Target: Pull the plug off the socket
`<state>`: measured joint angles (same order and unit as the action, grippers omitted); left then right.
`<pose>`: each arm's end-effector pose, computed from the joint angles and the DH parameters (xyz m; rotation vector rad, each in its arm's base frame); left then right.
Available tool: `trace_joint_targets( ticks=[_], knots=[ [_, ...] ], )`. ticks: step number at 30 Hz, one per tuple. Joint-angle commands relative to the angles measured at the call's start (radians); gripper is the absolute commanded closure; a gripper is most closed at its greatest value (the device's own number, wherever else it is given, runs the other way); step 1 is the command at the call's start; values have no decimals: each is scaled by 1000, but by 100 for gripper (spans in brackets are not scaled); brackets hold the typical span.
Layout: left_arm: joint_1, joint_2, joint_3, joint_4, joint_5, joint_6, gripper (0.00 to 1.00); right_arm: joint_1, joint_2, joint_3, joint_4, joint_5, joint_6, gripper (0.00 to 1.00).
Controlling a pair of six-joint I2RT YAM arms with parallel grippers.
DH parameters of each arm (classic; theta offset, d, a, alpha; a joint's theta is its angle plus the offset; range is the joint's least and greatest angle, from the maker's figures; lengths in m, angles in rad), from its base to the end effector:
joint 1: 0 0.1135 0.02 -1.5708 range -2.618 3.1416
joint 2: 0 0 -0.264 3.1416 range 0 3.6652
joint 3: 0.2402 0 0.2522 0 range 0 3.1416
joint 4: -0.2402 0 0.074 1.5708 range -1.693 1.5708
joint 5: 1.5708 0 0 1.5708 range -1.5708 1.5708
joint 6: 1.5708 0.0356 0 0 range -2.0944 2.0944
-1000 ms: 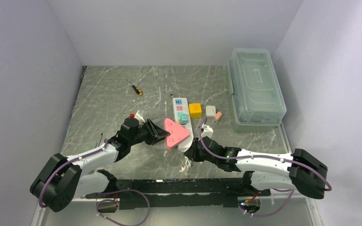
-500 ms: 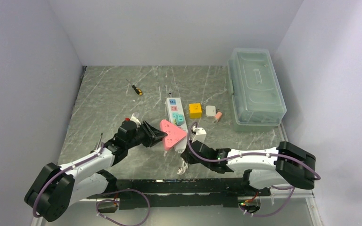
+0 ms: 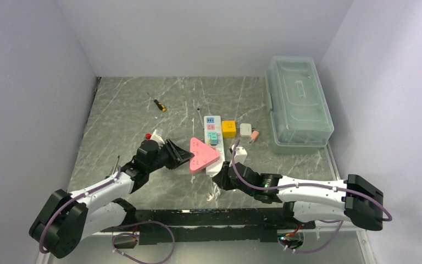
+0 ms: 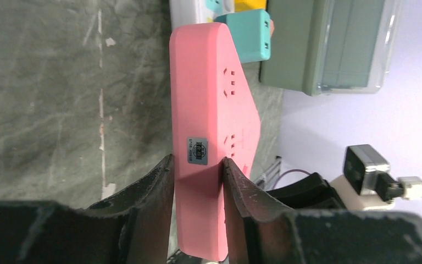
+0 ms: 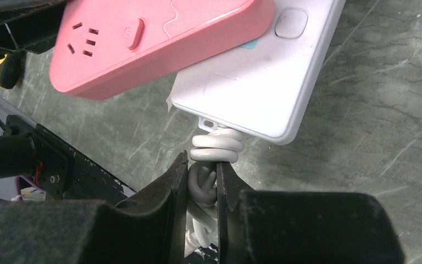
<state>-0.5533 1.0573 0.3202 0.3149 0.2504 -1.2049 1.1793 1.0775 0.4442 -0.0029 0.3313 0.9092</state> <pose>0.1749 -0.1184 0.1788 -0.5472 2.1930 -1.3035 0.0926 0.1939 0.1855 -0.1164 2.2854 0.8031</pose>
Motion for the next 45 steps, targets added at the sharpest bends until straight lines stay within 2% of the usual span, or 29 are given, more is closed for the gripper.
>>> trace_joint_targets(
  ticks=[1,13,15,22,26,29,35,38,45],
  knots=[
    [-4,3,21,-126,-60,153,100,6,-51,36,177,-49,23,100],
    [-3,24,-10,63,56,-52,100,8,97,-9,228,-32,17,100],
    [-3,23,-10,65,68,-60,93,8,88,-24,252,-39,32,100],
    [-3,-5,-49,59,68,-60,55,6,-26,-71,302,-24,83,100],
    [-2,-75,-61,49,67,-51,31,7,-114,-93,305,-8,96,100],
    [-2,-138,-48,-1,60,-32,18,5,-166,-107,299,4,100,100],
    [-2,-232,-16,-125,59,-11,8,4,-251,-143,304,28,116,100],
    [-1,-245,-21,-135,71,-28,8,3,-298,-163,336,30,126,100],
    [0,-275,11,-236,60,-16,7,3,-359,-153,287,60,121,100]
  ],
)
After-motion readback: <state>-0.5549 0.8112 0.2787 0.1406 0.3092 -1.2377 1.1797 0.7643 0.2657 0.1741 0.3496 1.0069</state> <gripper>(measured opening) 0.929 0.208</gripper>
